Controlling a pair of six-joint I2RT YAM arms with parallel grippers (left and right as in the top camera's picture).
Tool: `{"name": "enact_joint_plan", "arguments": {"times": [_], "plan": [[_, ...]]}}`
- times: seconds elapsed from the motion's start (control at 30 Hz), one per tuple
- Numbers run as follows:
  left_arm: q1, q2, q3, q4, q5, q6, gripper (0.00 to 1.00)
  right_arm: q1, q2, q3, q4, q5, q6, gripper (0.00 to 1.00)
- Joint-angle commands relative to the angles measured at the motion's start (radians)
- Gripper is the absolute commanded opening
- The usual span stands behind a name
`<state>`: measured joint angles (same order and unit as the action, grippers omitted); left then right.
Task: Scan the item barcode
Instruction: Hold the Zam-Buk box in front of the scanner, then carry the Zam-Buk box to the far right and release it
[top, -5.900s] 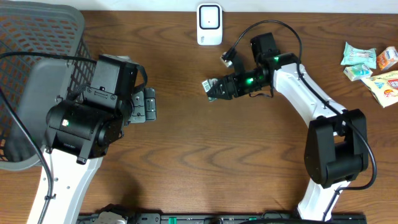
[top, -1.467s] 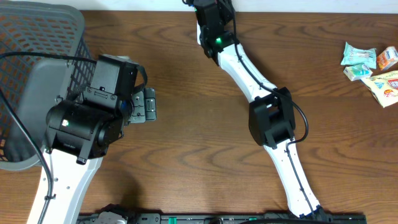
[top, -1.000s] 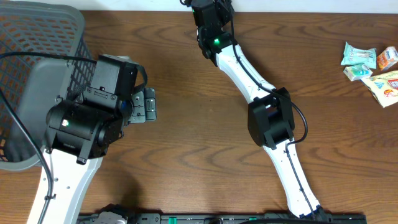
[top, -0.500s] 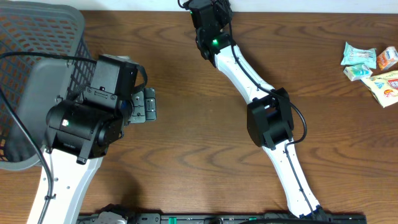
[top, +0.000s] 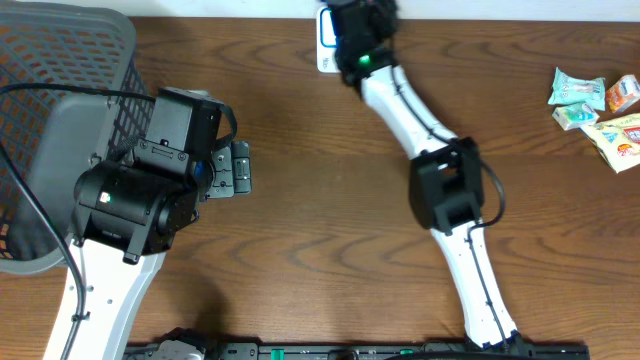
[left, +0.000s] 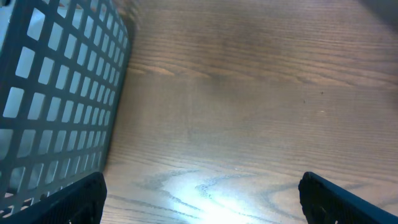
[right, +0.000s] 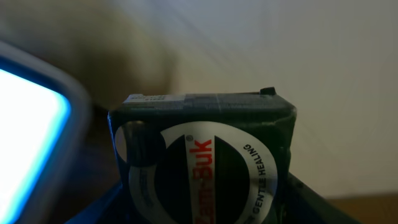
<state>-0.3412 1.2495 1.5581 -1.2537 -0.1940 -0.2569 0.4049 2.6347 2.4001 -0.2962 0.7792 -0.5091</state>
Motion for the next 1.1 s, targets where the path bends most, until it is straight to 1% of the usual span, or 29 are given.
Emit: {"name": "enact_joint_plan", "arguments": {"times": [0.0,0.1,0.27,0.37,0.43,0.47,0.53,0.63,0.67,0.7,0.77,0.8,0.93,1.07], "plan": [[0.005,0.005,0.008,-0.003,-0.017,0.009,0.98,-0.106,-0.106,-0.001,-0.068,0.053,0.152,0.44],[0.005,0.005,0.008,-0.003,-0.017,0.009,0.98,-0.197,-0.136,-0.001,-0.196,0.053,0.261,0.45],[0.005,0.005,0.008,-0.003,-0.017,0.009,0.98,-0.361,-0.148,-0.001,-0.440,0.013,0.411,0.50],[0.005,0.005,0.008,-0.003,-0.017,0.009,0.98,-0.467,-0.148,-0.001,-0.584,-0.111,0.506,0.52],[0.005,0.005,0.008,-0.003,-0.017,0.009,0.98,-0.538,-0.148,-0.001,-0.652,-0.211,0.546,0.50],[0.005,0.005,0.008,-0.003,-0.017,0.009,0.98,-0.568,-0.148,-0.001,-0.674,-0.255,0.563,0.51],[0.005,0.005,0.008,-0.003,-0.017,0.009,0.98,-0.621,-0.148,-0.001,-0.711,-0.347,0.568,0.60],[0.005,0.005,0.008,-0.003,-0.017,0.009,0.98,-0.687,-0.148,-0.001,-0.756,-0.416,0.568,0.64],[0.005,0.005,0.008,-0.003,-0.017,0.009,0.98,-0.702,-0.148,-0.001,-0.766,-0.423,0.568,0.67],[0.005,0.005,0.008,-0.003,-0.017,0.010,0.98,-0.715,-0.148,-0.001,-0.773,-0.424,0.568,0.73],[0.005,0.005,0.008,-0.003,-0.017,0.009,0.98,-0.735,-0.148,-0.001,-0.784,-0.424,0.568,0.96],[0.005,0.005,0.008,-0.003,-0.017,0.009,0.98,-0.741,-0.148,-0.001,-0.787,-0.424,0.568,0.99],[0.005,0.005,0.008,-0.003,-0.017,0.010,0.98,-0.748,-0.151,-0.001,-0.794,-0.463,0.571,0.99],[0.005,0.005,0.008,-0.003,-0.017,0.010,0.98,-0.737,-0.182,0.000,-0.811,-0.526,0.617,0.99]]}}
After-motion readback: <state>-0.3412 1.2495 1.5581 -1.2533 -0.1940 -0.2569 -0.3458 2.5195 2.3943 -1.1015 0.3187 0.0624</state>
